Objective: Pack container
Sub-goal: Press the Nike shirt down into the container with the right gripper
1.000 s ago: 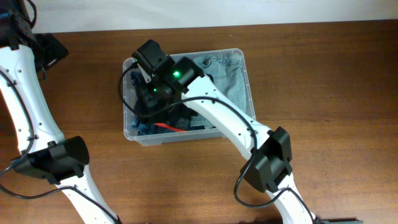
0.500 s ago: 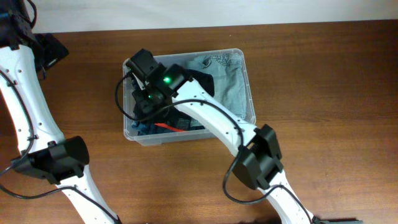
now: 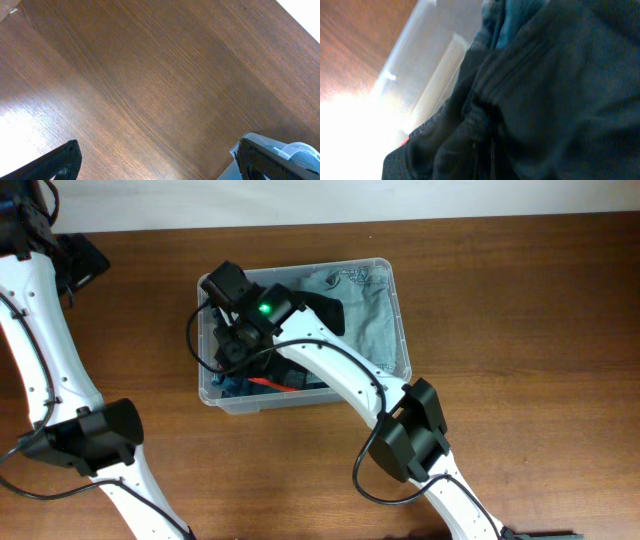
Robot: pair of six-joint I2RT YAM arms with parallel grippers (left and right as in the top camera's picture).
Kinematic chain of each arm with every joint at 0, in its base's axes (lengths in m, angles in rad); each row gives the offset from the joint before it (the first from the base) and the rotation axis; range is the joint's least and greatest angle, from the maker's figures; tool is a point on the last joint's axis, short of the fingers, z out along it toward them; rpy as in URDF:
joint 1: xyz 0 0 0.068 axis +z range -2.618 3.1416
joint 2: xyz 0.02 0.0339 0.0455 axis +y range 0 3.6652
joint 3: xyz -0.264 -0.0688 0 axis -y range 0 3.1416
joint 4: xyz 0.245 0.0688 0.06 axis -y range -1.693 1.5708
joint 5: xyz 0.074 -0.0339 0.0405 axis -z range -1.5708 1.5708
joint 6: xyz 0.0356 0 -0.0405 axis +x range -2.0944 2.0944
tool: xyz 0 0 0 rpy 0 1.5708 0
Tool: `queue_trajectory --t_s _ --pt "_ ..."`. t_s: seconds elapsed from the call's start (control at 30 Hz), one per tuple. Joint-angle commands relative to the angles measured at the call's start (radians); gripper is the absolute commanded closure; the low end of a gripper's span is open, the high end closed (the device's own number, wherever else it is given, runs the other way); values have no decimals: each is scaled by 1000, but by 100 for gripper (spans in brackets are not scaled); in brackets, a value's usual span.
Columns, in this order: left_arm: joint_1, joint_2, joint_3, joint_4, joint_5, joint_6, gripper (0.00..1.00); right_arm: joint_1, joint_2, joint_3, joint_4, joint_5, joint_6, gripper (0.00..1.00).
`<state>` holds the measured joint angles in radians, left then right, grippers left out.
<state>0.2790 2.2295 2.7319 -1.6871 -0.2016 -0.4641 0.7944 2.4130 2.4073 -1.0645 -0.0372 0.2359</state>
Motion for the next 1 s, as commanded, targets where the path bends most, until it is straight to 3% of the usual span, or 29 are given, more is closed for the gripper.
queue_trajectory --t_s 0.0,0.37,0.97 --pt "-1 -16 -6 0 -4 -5 1 -10 -91 92 5 89 3 95" --pt "-1 -16 -6 0 -4 -5 0 -39 -34 115 85 91 5 95" --pt "-1 -16 -6 0 -4 -5 1 -50 121 116 74 51 3 96"
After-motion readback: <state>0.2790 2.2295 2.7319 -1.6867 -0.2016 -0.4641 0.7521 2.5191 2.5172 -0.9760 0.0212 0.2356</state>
